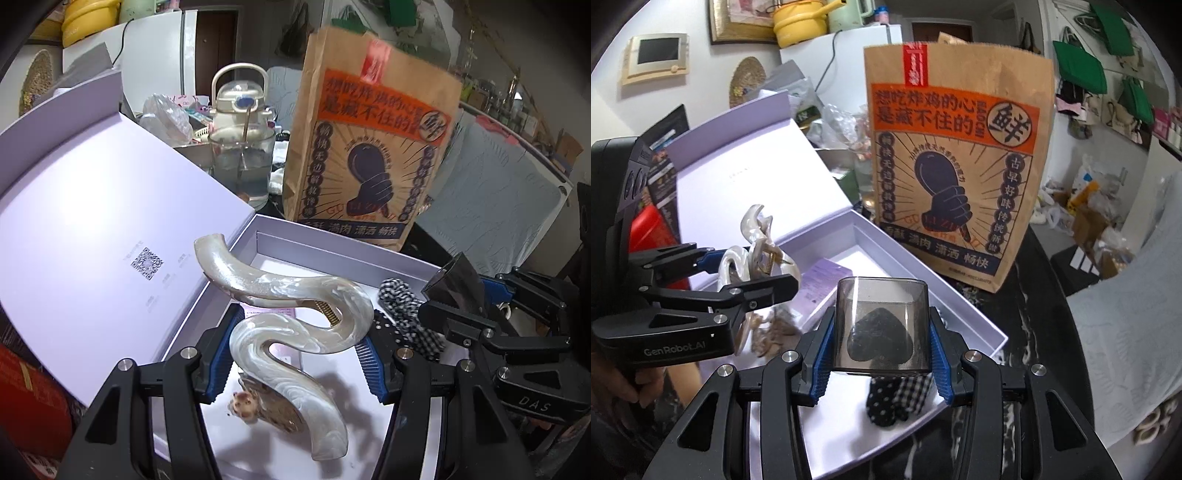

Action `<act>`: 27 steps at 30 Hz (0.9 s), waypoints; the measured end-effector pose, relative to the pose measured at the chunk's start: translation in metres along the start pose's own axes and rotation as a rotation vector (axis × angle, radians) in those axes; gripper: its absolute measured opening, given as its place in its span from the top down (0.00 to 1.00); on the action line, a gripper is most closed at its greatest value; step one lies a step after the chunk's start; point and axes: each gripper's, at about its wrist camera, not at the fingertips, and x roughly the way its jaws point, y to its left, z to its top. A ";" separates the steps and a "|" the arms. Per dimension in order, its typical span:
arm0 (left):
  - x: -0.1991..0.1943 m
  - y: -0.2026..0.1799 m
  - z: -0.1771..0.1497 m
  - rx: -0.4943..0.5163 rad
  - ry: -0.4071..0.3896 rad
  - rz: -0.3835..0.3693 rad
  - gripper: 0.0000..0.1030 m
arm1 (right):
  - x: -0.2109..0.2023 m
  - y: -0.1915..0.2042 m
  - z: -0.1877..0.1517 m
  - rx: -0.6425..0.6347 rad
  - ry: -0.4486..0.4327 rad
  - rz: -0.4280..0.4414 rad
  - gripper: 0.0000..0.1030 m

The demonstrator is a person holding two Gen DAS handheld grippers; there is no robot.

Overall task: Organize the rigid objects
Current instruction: 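Lower the pearl clip and smoky case with both tools into the lavender box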

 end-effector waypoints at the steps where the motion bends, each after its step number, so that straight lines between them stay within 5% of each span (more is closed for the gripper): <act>1: 0.004 0.001 0.000 0.000 0.014 -0.002 0.43 | 0.004 -0.001 0.001 -0.001 0.007 -0.008 0.57; 7: 0.031 0.007 0.002 0.005 0.108 -0.017 0.43 | 0.023 -0.007 0.000 0.027 0.048 -0.015 0.57; 27: 0.056 0.005 -0.004 0.003 0.196 0.020 0.44 | 0.042 -0.006 -0.012 -0.008 0.095 -0.060 0.56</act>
